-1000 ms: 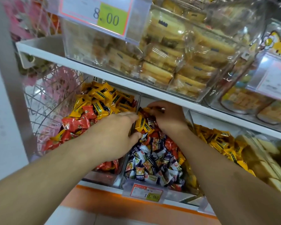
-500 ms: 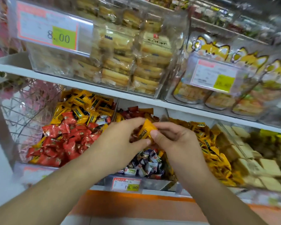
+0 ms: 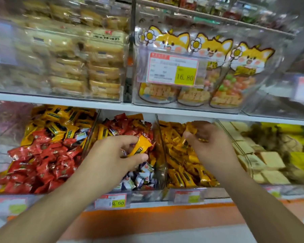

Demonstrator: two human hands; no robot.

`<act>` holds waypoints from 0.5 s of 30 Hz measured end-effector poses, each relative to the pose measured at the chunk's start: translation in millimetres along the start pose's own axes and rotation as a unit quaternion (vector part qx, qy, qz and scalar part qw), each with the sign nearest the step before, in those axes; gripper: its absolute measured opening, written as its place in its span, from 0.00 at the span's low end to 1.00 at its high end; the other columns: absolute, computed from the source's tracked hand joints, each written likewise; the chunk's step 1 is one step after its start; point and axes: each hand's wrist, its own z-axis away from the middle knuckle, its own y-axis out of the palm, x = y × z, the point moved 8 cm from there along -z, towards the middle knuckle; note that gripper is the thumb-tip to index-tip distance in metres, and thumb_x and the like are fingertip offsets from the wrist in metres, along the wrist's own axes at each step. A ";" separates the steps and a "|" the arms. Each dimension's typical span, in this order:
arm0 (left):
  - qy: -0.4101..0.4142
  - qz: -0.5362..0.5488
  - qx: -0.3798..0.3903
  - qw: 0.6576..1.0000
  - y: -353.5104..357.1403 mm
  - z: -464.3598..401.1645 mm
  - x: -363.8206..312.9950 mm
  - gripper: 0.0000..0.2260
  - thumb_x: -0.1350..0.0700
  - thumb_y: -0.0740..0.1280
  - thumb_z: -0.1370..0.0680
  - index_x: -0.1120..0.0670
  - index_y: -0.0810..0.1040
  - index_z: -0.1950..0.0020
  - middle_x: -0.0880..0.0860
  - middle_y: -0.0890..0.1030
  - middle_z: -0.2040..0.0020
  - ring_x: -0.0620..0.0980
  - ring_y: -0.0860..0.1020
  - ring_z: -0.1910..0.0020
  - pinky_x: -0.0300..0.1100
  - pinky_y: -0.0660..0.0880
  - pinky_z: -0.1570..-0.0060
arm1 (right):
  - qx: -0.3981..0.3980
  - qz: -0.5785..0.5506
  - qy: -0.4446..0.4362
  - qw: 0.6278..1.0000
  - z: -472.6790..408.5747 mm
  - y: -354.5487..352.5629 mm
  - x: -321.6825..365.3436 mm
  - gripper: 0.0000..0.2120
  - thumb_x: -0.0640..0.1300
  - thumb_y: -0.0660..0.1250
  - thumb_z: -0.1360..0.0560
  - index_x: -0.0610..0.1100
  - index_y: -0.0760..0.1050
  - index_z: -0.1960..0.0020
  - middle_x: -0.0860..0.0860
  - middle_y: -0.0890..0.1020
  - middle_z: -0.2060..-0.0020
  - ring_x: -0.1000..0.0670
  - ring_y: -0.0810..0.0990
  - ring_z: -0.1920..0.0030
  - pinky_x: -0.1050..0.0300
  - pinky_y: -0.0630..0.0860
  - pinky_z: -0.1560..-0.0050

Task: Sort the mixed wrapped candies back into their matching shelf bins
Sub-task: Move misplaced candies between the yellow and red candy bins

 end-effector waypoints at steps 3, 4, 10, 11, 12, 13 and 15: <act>-0.005 -0.020 0.030 0.999 12.4 -2.9 -1.5 0.22 0.40 0.75 0.27 0.42 0.79 0.33 0.33 0.74 0.52 0.33 0.75 0.51 0.39 0.74 0.47 | 0.004 0.110 -0.054 0.992 -0.8 -4.2 4.8 0.20 0.51 0.69 0.19 0.54 0.73 0.28 0.54 0.79 0.36 0.59 0.78 0.51 0.56 0.74 0.47; -0.004 -0.020 0.038 0.999 15.8 -3.1 -2.5 0.20 0.40 0.75 0.26 0.41 0.80 0.36 0.33 0.74 0.51 0.33 0.75 0.50 0.39 0.73 0.46 | 0.025 0.094 -0.087 0.991 3.3 -0.3 11.5 0.21 0.49 0.70 0.20 0.56 0.72 0.28 0.57 0.78 0.35 0.58 0.78 0.45 0.56 0.75 0.43; -0.035 0.077 0.064 0.994 27.9 -8.7 2.1 0.12 0.49 0.80 0.29 0.44 0.84 0.47 0.44 0.85 0.54 0.40 0.83 0.52 0.41 0.80 0.48 | 0.164 0.105 -0.314 0.929 43.2 45.3 53.8 0.20 0.47 0.75 0.23 0.55 0.77 0.32 0.62 0.77 0.38 0.58 0.74 0.34 0.54 0.74 0.34; -0.035 0.093 0.073 0.992 29.3 -8.0 1.1 0.12 0.50 0.81 0.29 0.45 0.84 0.48 0.46 0.86 0.55 0.42 0.84 0.54 0.45 0.81 0.48 | 0.157 0.107 -0.320 0.928 43.0 46.9 54.3 0.17 0.48 0.75 0.23 0.54 0.79 0.35 0.61 0.78 0.41 0.57 0.76 0.36 0.53 0.75 0.37; -0.034 0.105 0.082 0.991 30.0 -6.1 -1.2 0.13 0.51 0.81 0.29 0.45 0.84 0.47 0.47 0.86 0.55 0.42 0.84 0.56 0.46 0.81 0.48 | 0.147 0.109 -0.318 0.930 41.5 46.3 54.1 0.15 0.49 0.75 0.23 0.54 0.80 0.37 0.61 0.78 0.43 0.56 0.77 0.39 0.52 0.76 0.40; -0.031 0.112 0.086 0.989 29.3 -4.6 -2.3 0.13 0.51 0.80 0.28 0.45 0.83 0.46 0.47 0.86 0.56 0.43 0.84 0.57 0.45 0.81 0.49 | 0.140 0.112 -0.312 0.933 39.4 44.7 52.1 0.13 0.50 0.75 0.23 0.54 0.81 0.39 0.61 0.78 0.45 0.57 0.77 0.42 0.53 0.77 0.43; -0.023 0.107 0.075 0.991 22.5 -3.2 -2.0 0.14 0.49 0.78 0.26 0.44 0.81 0.43 0.46 0.85 0.56 0.41 0.83 0.54 0.45 0.80 0.47 | 0.120 0.112 -0.297 0.941 34.1 36.8 47.7 0.11 0.51 0.75 0.24 0.54 0.81 0.41 0.62 0.78 0.48 0.59 0.77 0.46 0.56 0.77 0.45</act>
